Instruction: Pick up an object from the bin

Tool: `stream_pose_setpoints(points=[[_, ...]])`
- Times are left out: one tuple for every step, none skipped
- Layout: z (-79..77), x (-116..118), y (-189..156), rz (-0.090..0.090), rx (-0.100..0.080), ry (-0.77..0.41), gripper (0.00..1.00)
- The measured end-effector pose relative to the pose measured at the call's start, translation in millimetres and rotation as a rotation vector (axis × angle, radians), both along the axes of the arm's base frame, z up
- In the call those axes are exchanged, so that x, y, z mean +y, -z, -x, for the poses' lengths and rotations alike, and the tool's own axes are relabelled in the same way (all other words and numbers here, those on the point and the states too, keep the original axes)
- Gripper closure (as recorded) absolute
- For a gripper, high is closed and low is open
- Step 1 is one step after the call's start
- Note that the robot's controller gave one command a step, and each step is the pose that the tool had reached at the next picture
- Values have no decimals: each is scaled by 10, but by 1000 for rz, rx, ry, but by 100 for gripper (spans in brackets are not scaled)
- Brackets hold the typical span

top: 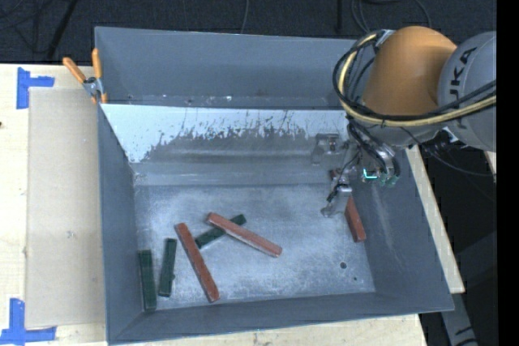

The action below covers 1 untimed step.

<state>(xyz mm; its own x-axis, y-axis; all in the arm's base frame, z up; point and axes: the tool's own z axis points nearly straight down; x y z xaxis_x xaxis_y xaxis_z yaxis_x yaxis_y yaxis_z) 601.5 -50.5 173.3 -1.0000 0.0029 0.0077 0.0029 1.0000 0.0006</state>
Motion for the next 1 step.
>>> stream_pose_setpoints(points=[[58, 611, 455, -2, -2, 116, 0]])
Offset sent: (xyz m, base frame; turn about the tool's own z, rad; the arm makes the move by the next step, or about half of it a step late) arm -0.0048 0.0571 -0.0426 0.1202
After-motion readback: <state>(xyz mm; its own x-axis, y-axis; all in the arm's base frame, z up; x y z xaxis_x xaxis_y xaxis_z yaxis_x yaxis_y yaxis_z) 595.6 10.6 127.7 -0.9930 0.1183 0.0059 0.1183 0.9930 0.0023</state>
